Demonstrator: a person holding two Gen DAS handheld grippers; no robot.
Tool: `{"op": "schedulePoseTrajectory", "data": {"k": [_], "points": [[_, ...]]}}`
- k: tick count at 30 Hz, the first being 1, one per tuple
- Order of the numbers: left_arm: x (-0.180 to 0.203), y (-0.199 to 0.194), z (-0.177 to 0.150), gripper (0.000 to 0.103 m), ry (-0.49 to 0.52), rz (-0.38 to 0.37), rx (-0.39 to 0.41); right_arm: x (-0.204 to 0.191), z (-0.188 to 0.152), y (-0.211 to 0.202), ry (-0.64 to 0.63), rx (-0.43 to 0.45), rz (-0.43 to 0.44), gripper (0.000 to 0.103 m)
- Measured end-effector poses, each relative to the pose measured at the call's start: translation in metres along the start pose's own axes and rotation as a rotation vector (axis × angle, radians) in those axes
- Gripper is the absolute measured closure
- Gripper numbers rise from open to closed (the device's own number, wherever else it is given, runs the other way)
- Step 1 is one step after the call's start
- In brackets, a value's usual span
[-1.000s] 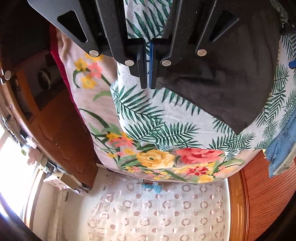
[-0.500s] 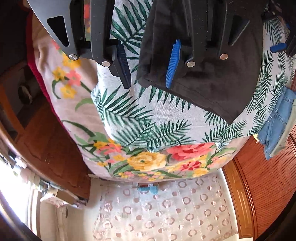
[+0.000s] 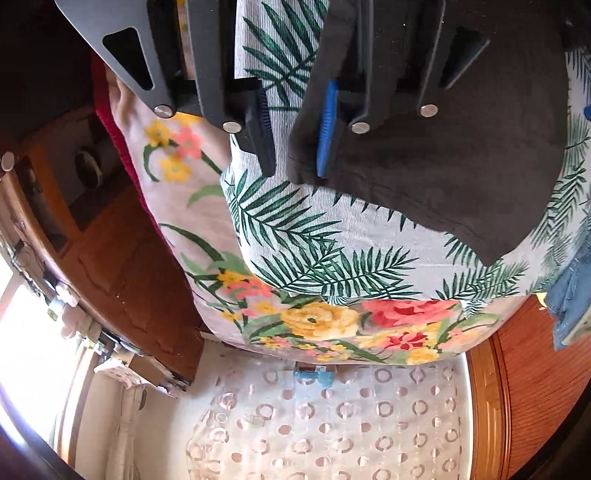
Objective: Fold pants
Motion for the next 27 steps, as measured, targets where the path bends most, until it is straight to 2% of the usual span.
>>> {"op": "schedulePoseTrajectory", "data": {"k": [2,6,13,16,20,24,27], "points": [[0.000,0.000,0.000,0.023,0.001,0.002,0.000,0.004,-0.006,-0.007,0.014,0.004,0.025,0.070],[0.000,0.000,0.000,0.023,0.000,0.001,0.000,0.002,-0.030,-0.034,-0.005,0.008,0.087,0.069],[0.002,0.001,0.000,0.020,0.007,-0.003,-0.002,-0.002,-0.107,-0.094,0.001,0.044,0.175,0.069],[0.002,0.001,0.001,0.020,0.006,-0.005,-0.002,-0.002,-0.136,-0.113,0.009,0.055,0.187,0.069],[0.001,0.001,0.001,0.020,0.008,-0.007,-0.001,0.003,-0.160,-0.125,0.026,0.064,0.171,0.069],[-0.002,-0.008,-0.001,0.020,-0.008,-0.013,0.018,0.002,-0.171,-0.137,0.050,0.079,0.214,0.069],[0.005,-0.024,-0.006,0.020,-0.003,-0.071,0.049,-0.001,-0.175,-0.136,0.060,0.078,0.229,0.069]]}}
Point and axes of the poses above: each gripper's, at about its wrist camera, not at the fingertips, and y roughly the way its jaws point, x to its right, z to its top, the point moved 4 cm from there along y, roughly the way its jaws point, and after that the axes turned 6 degrees about -x, right-handed, at the moved point
